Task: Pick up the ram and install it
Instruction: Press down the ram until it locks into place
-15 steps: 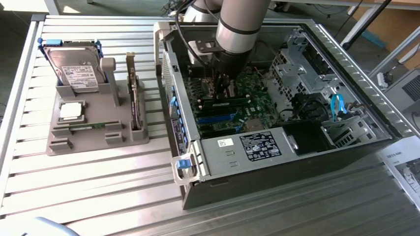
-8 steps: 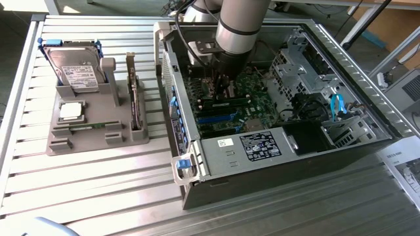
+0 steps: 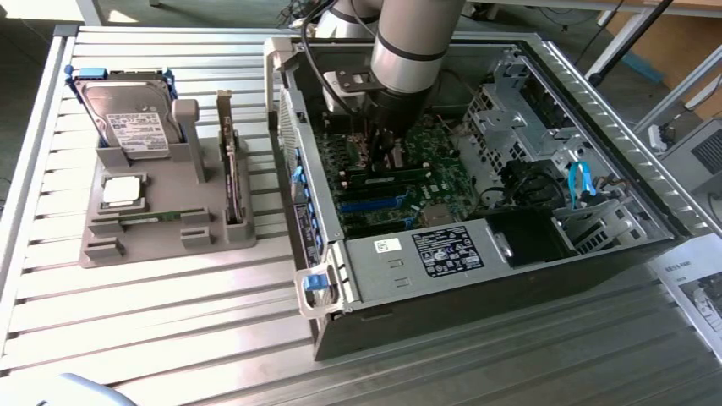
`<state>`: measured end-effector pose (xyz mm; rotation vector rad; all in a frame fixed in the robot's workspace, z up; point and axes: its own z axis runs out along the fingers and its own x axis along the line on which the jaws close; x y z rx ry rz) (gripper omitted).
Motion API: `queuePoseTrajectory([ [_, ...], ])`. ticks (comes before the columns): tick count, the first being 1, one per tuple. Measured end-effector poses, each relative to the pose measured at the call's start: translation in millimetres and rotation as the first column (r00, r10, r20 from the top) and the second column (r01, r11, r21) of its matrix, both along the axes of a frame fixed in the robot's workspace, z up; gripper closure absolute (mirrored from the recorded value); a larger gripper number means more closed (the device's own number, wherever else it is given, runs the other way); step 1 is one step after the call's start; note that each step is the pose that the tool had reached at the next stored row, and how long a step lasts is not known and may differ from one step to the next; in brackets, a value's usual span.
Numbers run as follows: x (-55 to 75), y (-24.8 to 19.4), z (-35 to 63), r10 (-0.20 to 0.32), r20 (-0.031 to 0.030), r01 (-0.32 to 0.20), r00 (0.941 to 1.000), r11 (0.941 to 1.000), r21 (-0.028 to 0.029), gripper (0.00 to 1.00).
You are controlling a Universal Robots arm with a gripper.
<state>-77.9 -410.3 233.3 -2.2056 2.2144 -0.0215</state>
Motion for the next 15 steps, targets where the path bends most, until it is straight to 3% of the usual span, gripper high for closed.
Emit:
queuePoseTrajectory([
  [15,0.0,-0.3,-1.7,0.0,-0.0001,0.0,1.0,1.0,0.0,0.9],
])
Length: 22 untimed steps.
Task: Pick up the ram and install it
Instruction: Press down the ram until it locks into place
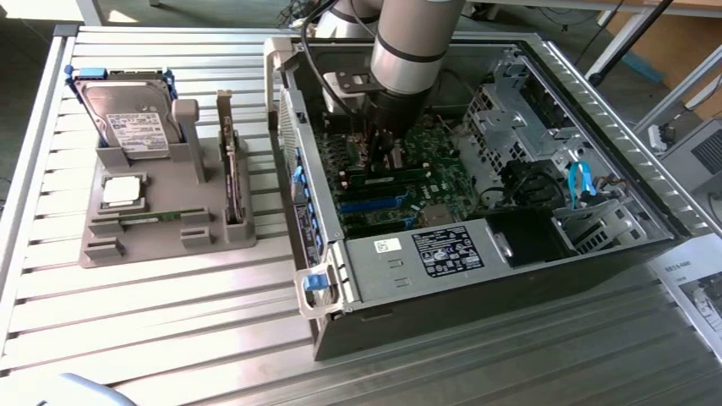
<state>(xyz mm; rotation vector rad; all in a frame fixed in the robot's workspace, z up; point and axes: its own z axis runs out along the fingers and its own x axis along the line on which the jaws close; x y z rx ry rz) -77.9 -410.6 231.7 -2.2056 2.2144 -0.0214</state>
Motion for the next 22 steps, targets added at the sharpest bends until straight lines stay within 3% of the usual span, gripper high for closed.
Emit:
queuePoseTrajectory([
  [16,0.0,-1.4,-0.4,0.0,0.0,0.0,1.0,1.0,0.0001,0.9],
  [22,0.1,-1.4,8.4,0.0,0.0,0.0,1.0,1.0,-0.0018,0.9],
])
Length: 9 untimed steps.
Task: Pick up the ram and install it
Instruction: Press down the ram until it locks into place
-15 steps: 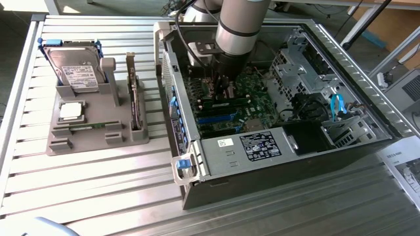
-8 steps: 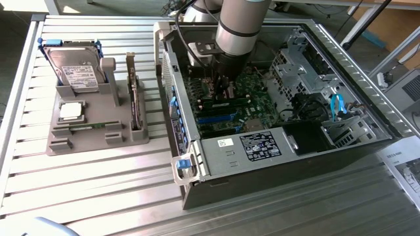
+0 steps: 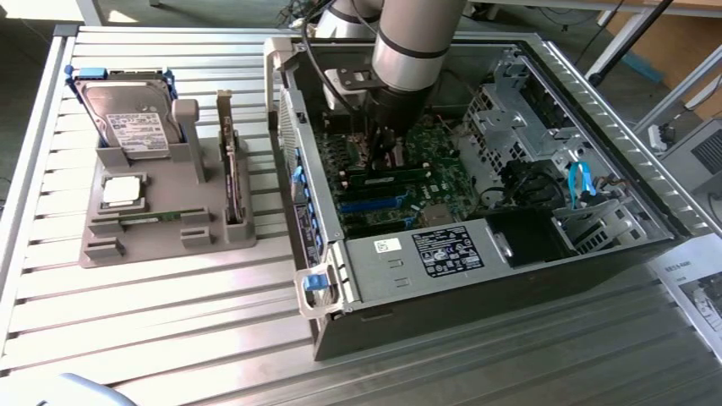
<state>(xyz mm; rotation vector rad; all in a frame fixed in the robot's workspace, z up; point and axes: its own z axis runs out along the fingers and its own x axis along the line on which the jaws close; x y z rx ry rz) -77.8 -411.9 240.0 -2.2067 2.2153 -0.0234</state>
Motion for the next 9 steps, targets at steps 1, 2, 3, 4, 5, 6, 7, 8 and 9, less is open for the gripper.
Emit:
queuePoseTrajectory([
  [1,0.0,0.0,1.6,0.0,0.0,0.0,1.0,1.0,-0.0004,0.9],
  [2,0.0,0.0,3.1,0.0,-0.0001,0.0,1.0,1.0,-0.0009,0.9],
  [3,0.0,0.0,4.6,0.0,-0.0001,0.0,1.0,1.0,-0.0013,0.9],
  [4,0.0,0.0,6.5,0.0,-0.0001,0.0,1.0,1.0,-0.0016,0.9],
  [5,0.0,0.0,8.2,0.0,0.0,0.0,1.0,1.0,-0.002,0.9],
  [6,0.0,0.0,10.0,0.0,-0.0001,0.0,1.0,1.0,-0.0022,0.9],
  [7,0.0,0.0,11.2,0.0,0.0,0.0,1.0,1.0,-0.0024,0.9],
  [8,-0.1,0.0,12.0,0.0,0.0,0.0,1.0,1.0,-0.0026,0.9],
  [9,0.0,0.0,12.3,0.0,0.0,0.0,1.0,1.0,-0.0027,0.9],
])
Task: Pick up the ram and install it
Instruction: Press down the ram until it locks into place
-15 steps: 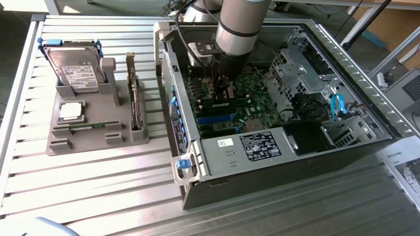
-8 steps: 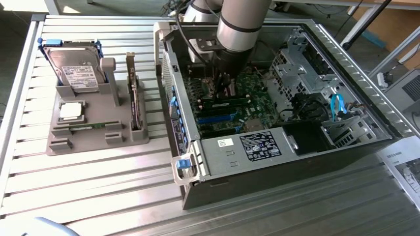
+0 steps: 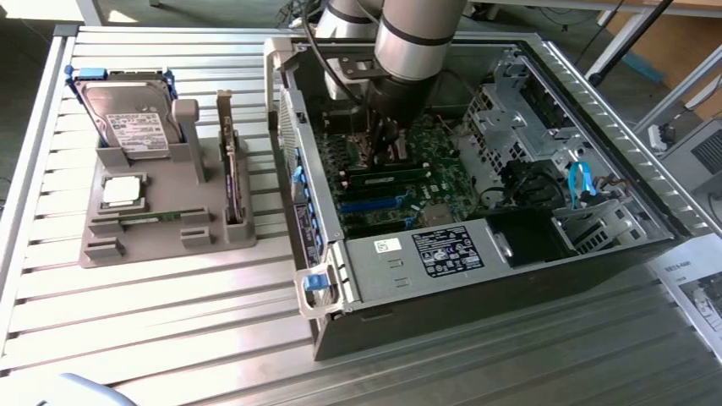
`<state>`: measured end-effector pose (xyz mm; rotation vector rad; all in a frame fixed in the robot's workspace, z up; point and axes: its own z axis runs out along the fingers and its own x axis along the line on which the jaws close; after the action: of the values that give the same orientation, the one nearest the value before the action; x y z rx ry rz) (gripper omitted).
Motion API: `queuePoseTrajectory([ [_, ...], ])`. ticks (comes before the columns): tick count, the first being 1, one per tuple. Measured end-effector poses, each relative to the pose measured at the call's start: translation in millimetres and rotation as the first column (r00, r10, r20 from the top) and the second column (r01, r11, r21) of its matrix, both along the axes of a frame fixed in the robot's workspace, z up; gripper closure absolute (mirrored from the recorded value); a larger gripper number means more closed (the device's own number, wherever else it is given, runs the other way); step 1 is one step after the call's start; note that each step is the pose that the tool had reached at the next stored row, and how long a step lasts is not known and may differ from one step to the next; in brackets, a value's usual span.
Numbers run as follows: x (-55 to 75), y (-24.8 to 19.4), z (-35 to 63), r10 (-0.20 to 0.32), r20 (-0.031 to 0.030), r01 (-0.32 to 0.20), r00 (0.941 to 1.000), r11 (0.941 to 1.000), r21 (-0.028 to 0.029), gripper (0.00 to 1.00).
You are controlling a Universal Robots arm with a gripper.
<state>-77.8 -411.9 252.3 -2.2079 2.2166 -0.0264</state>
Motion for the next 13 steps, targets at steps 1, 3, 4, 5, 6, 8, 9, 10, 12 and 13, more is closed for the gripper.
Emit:
queuePoseTrajectory([
  [1,0.0,0.0,0.0,0.0,0.0001,0.0,1.0,1.0,0.0001,0.9],
  [3,0.0,0.0,0.0,0.0,0.0001,0.0,1.0,1.0,0.0,0.9],
  [4,0.0,0.0,0.0,0.0,0.0,0.0,1.0,1.0,0.0,0.9],
  [5,-0.4,0.0,0.1,0.0,-0.0001,0.0,1.0,1.0,-0.0002,0.9],
  [6,-1.3,0.0,0.2,0.0,-0.0002,0.0,1.0,1.0,-0.0004,0.9],
  [8,-3.2,0.0,0.1,0.0,-0.0001,0.0,1.0,1.0,-0.0002,0.9],
  [9,-4.6,0.0,0.1,0.0,0.0,0.0,1.0,1.0,-0.0002,0.9],
  [10,-6.3,0.0,0.1,0.0,-0.0001,0.0,1.0,1.0,-0.0002,0.9],
  [12,-11.4,0.0,0.1,0.0,0.0,0.0,1.0,1.0,-0.0002,0.9],
  [13,-13.8,0.0,0.1,0.0,0.0001,0.0,1.0,1.0,-0.0001,0.9],
])
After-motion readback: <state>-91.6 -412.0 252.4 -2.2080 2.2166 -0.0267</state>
